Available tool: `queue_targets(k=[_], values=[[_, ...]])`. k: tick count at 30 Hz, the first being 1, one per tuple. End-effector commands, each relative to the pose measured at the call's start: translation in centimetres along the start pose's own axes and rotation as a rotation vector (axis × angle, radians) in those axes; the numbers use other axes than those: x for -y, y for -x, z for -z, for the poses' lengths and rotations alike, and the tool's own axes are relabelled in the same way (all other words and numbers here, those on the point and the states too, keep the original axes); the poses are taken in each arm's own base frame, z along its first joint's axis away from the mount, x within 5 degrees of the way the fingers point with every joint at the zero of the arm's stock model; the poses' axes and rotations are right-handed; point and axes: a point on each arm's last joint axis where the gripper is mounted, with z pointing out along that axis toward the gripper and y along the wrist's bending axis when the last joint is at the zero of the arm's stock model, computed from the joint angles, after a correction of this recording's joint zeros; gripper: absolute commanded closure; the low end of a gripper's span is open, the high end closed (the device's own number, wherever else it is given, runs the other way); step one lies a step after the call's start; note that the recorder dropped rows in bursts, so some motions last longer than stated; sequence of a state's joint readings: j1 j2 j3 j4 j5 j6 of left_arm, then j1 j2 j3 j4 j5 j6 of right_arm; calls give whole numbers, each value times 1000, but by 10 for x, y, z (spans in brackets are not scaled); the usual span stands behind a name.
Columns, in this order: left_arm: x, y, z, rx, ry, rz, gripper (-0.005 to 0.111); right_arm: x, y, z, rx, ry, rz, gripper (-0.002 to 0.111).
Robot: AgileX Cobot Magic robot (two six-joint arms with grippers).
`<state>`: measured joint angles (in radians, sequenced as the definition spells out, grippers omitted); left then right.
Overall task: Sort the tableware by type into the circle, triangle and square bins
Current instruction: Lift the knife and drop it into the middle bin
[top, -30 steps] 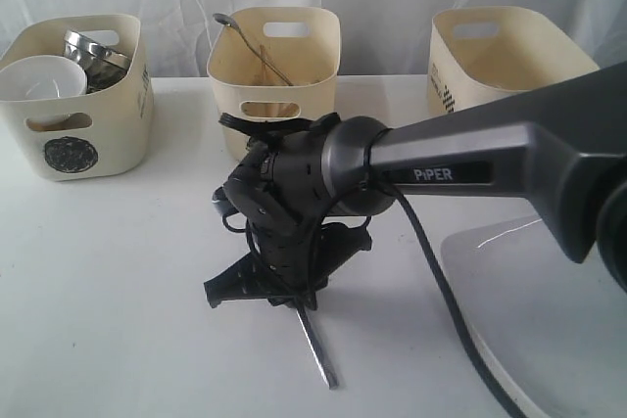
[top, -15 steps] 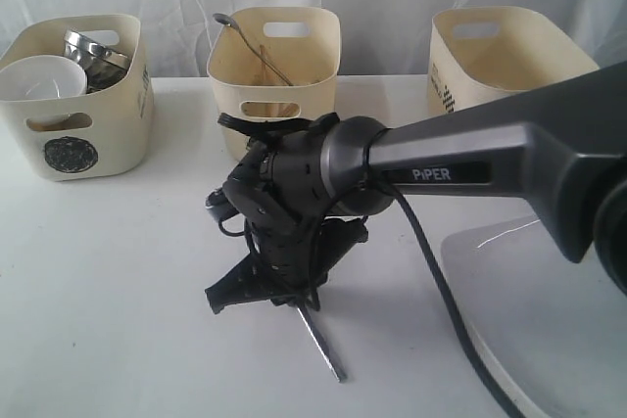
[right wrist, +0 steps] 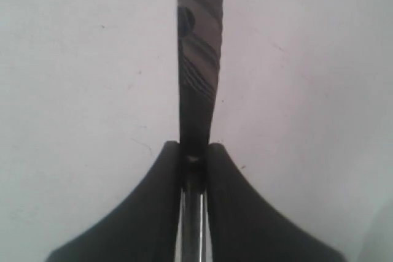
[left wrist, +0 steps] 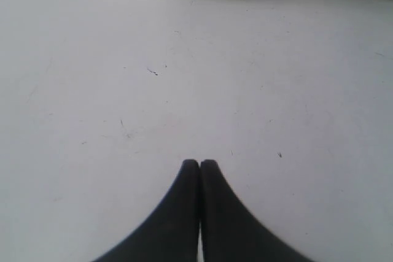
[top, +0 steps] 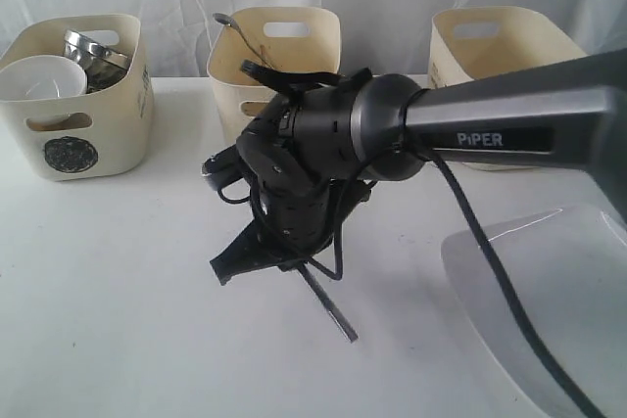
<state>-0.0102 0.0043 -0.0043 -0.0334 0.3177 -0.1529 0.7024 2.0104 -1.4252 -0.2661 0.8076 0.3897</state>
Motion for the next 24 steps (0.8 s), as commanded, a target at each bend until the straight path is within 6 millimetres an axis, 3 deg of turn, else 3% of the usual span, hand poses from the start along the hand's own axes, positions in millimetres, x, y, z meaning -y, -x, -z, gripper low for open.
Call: queue_targets(k=[1, 5, 9, 15, 20, 24], values=[[0, -4, 0, -32, -7, 6, 107, 8, 15, 31, 71, 94, 37, 108], [0, -4, 0, -32, -7, 6, 107, 37, 34, 64, 164, 263, -33, 108], [0, -4, 0, -32, -7, 6, 107, 82, 46, 88, 254, 449, -152, 108], [0, -4, 0, -32, -7, 6, 107, 142, 52, 101, 450, 684, -269, 108], [0, -4, 0, -32, -7, 6, 107, 181, 60, 108, 672, 679, -366, 108], [0, -4, 0, -32, -7, 6, 107, 197, 65, 111, 818, 701, -369, 108]])
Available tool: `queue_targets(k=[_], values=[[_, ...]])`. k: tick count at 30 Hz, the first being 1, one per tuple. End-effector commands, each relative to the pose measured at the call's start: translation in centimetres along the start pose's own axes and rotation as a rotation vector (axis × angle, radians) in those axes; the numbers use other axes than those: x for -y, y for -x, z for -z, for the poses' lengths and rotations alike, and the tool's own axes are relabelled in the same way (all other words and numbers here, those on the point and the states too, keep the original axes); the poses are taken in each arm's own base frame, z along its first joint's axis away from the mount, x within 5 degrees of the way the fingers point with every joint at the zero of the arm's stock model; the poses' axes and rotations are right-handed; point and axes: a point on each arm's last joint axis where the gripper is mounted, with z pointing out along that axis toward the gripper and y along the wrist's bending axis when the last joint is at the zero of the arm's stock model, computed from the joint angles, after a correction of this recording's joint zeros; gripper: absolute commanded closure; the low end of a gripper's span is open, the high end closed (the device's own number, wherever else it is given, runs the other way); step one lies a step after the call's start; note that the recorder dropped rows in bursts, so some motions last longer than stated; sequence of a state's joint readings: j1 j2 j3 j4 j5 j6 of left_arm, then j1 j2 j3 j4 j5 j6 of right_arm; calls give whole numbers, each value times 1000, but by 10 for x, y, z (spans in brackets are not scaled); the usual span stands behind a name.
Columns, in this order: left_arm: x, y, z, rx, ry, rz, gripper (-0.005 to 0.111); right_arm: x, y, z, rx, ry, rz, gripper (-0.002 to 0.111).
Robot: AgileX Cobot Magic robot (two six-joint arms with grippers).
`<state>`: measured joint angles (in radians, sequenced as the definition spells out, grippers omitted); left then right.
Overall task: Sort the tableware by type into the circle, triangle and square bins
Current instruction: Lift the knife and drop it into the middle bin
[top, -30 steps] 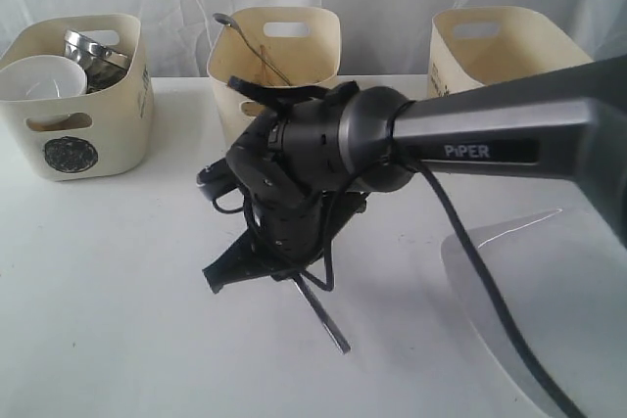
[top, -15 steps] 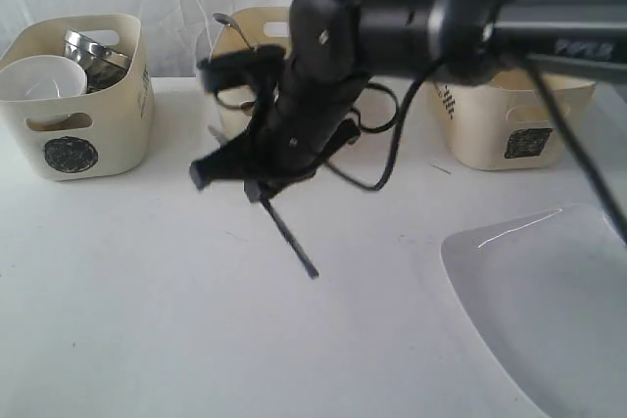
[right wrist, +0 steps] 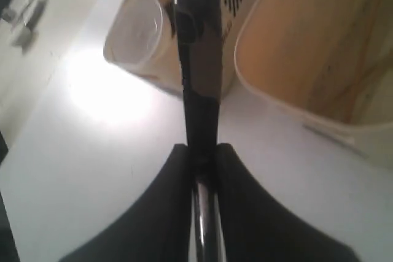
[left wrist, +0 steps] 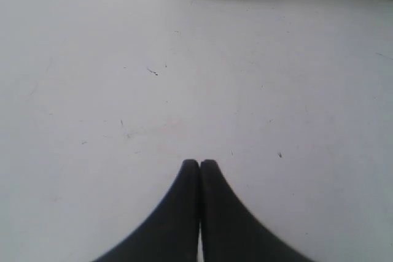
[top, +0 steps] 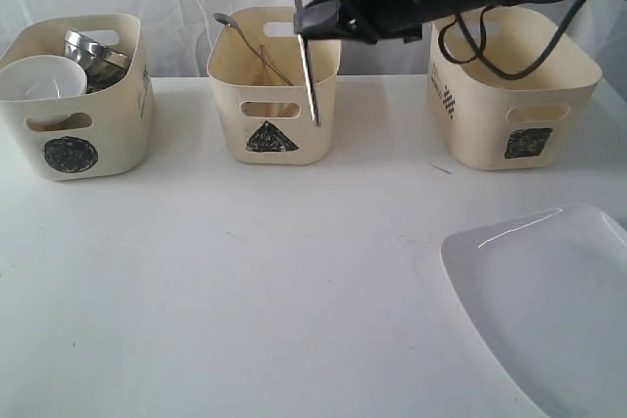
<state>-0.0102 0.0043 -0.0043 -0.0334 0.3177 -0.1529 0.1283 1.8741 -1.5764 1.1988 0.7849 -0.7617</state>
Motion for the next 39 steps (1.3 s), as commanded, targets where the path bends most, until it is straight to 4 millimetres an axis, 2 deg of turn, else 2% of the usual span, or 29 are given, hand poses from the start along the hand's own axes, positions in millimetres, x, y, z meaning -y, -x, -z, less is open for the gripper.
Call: queue_targets(k=[1, 5, 7, 15, 24, 29, 31, 35, 39], values=[[0, -4, 0, -32, -7, 6, 107, 8, 19, 7, 178, 65, 44, 108], [0, -4, 0, -32, -7, 6, 107, 15, 26, 0, 323, 121, 80, 108], [0, -4, 0, -32, -7, 6, 107, 22, 26, -6, 328, 98, 150, 108], [0, -4, 0, -32, -7, 6, 107, 50, 29, -33, 328, 55, 163, 108], [0, -4, 0, -32, -7, 6, 107, 72, 44, -61, 376, -3, 179, 108], [0, -4, 0, -32, -7, 6, 107, 78, 39, -82, 369, -36, 171, 108], [0, -4, 0, -32, -7, 6, 107, 80, 35, -89, 359, -37, 167, 103], [0, -4, 0, -32, -7, 6, 107, 84, 33, -92, 361, -65, 159, 89], [0, -4, 0, -32, -7, 6, 107, 85, 34, -91, 363, -70, 154, 84]])
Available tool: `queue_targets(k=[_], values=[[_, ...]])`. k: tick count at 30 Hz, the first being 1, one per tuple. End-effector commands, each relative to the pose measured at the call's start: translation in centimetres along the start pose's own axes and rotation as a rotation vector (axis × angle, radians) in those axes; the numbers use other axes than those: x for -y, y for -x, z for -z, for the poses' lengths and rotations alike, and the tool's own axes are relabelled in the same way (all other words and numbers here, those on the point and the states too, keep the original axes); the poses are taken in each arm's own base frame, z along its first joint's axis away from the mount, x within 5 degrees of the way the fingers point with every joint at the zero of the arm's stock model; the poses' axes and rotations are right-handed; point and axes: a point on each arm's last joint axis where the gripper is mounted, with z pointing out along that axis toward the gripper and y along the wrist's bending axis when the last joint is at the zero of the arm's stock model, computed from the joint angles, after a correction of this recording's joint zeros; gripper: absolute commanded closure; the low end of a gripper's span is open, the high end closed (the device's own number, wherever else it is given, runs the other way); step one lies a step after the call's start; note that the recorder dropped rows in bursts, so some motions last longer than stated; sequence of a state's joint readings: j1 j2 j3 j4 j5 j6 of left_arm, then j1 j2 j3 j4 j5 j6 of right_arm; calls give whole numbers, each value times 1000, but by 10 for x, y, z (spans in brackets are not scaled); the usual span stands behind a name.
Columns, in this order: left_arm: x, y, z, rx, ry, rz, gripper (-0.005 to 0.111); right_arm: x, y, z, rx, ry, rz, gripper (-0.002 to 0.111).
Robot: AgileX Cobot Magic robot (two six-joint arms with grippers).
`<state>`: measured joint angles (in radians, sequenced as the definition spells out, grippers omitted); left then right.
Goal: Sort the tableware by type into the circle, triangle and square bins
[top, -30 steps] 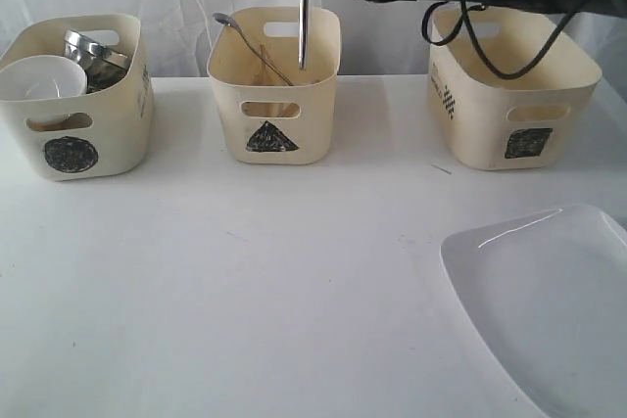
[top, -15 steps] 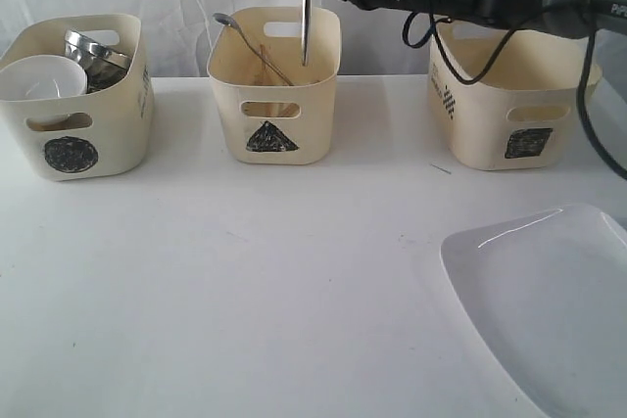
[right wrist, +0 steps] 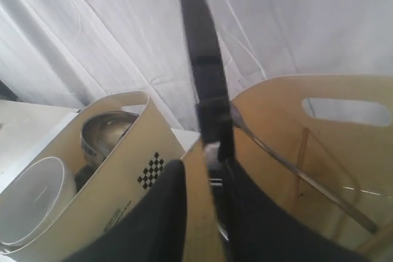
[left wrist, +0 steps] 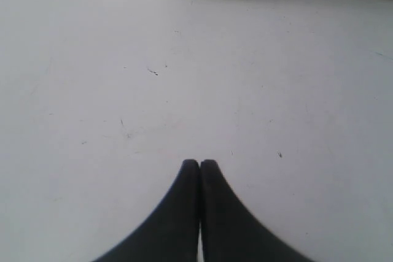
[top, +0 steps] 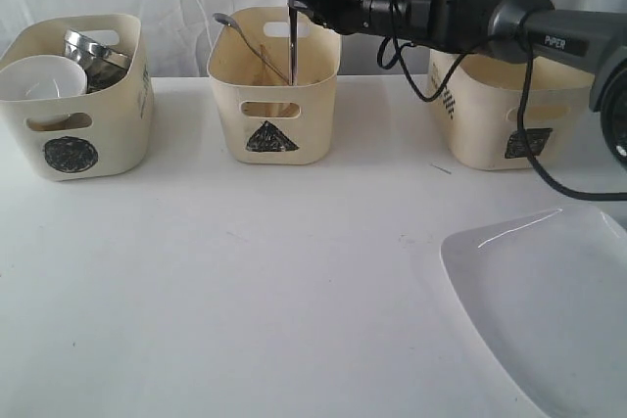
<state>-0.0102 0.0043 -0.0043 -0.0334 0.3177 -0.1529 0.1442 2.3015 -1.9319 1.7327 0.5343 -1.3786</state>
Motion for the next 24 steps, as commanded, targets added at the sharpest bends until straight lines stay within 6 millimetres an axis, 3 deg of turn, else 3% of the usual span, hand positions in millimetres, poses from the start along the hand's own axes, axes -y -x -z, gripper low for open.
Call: queue_targets(k=[1, 8, 11, 15, 20, 24], values=[[0, -4, 0, -32, -7, 6, 107, -2, 8, 3, 24, 0, -6, 84], [0, -4, 0, -32, -7, 6, 107, -9, 20, 17, -37, 83, -128, 89], [0, -4, 0, -32, -7, 6, 107, -8, 31, 33, -126, 0, -161, 107], [0, -4, 0, -32, -7, 6, 107, -5, 57, 66, -191, -183, -121, 108], [0, -4, 0, -32, -7, 6, 107, -21, 94, 140, -396, -430, 70, 108], [0, -4, 0, -32, -7, 6, 107, -4, 98, 213, -577, -720, 60, 108]])
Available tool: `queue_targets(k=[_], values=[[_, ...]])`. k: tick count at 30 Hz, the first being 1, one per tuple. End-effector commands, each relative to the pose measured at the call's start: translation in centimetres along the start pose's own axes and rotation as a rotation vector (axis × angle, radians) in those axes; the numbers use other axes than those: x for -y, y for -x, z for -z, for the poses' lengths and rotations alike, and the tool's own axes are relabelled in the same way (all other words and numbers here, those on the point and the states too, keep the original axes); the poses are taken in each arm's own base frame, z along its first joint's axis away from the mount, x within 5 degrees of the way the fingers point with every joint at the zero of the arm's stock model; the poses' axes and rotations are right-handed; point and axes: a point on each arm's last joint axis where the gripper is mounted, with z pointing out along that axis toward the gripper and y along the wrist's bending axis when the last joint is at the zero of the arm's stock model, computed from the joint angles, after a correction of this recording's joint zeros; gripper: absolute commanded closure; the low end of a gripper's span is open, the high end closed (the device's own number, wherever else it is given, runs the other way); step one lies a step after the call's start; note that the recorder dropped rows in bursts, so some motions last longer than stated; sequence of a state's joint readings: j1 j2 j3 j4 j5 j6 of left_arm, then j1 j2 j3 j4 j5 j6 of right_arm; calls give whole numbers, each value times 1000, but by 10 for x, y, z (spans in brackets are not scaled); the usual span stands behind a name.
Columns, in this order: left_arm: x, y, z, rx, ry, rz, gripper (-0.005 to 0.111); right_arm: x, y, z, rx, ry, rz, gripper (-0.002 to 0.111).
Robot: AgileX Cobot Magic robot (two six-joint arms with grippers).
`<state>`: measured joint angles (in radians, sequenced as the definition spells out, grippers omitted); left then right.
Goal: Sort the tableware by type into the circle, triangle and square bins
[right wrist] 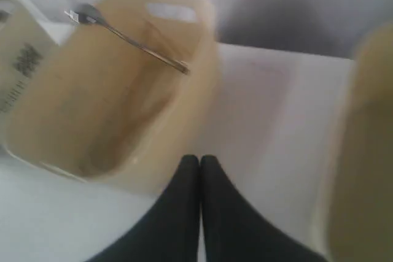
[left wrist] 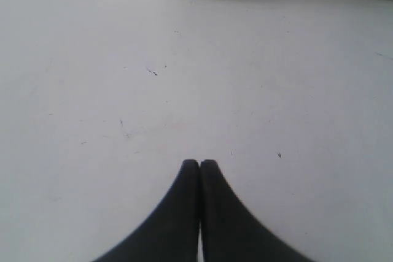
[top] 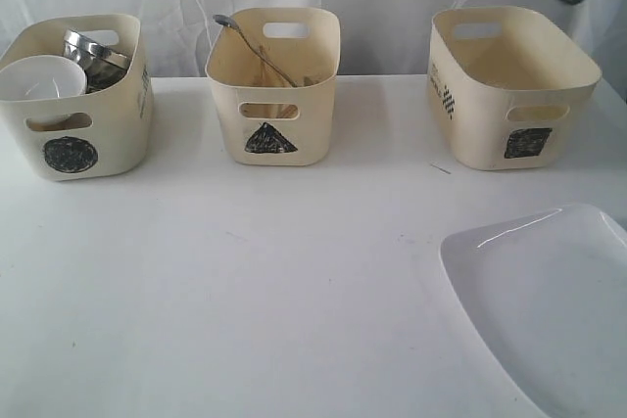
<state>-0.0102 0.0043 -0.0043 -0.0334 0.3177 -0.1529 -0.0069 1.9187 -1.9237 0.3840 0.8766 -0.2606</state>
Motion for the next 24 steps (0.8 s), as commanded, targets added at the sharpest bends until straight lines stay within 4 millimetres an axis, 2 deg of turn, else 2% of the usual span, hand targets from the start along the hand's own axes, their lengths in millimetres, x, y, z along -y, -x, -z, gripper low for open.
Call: queue_targets(k=[1, 4, 6, 10, 17, 20, 24], values=[[0, -4, 0, -32, -7, 6, 107, 59, -33, 58, -219, -291, -103, 108], [0, -4, 0, -32, -7, 6, 107, 100, -72, 86, -330, -312, -323, 108], [0, -4, 0, -32, -7, 6, 107, 120, -96, 102, -381, -273, -383, 108], [0, -4, 0, -32, -7, 6, 107, 145, -145, 129, -433, -289, -488, 108], [0, -4, 0, -32, -7, 6, 107, 169, -240, 149, -589, -295, -713, 108], [0, -4, 0, -32, -7, 6, 107, 171, -278, 150, -649, -259, -816, 108], [0, -4, 0, -32, -7, 6, 107, 162, -301, 143, -701, -166, -790, 108]])
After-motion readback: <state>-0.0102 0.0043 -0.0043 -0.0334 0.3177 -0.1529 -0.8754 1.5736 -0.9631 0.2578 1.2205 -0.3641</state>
